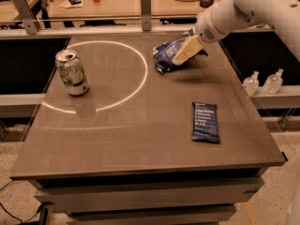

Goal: Move blue chip bag near rxbar blueberry

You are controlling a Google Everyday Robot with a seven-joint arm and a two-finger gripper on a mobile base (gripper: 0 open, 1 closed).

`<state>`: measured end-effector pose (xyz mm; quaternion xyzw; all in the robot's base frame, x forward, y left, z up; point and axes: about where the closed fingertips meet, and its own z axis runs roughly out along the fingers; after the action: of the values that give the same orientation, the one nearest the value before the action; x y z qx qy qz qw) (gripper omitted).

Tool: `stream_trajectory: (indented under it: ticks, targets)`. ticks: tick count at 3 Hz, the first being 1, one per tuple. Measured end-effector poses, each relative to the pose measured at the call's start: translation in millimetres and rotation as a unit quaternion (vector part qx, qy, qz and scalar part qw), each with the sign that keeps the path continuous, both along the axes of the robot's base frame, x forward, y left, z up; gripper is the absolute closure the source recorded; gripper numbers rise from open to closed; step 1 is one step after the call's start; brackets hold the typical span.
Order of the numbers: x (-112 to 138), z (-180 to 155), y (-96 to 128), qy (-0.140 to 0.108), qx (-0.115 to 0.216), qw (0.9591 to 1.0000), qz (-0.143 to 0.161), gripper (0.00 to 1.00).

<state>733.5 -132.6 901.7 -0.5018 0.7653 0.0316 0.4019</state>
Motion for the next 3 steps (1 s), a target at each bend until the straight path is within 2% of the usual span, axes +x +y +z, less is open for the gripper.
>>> stream_trajectory:
  ticks: [1,2,3]
  targets:
    - [3.5,-17.7,-3.9,0.013,-0.015,0.9997,0.013,0.0]
    - [1.6,-33.4,-9.2,0.025,-0.028,0.9989,0.029,0.18]
    - [-2.3,-40.0,-17.5,0.032,-0.042,0.9979,0.037,0.4]
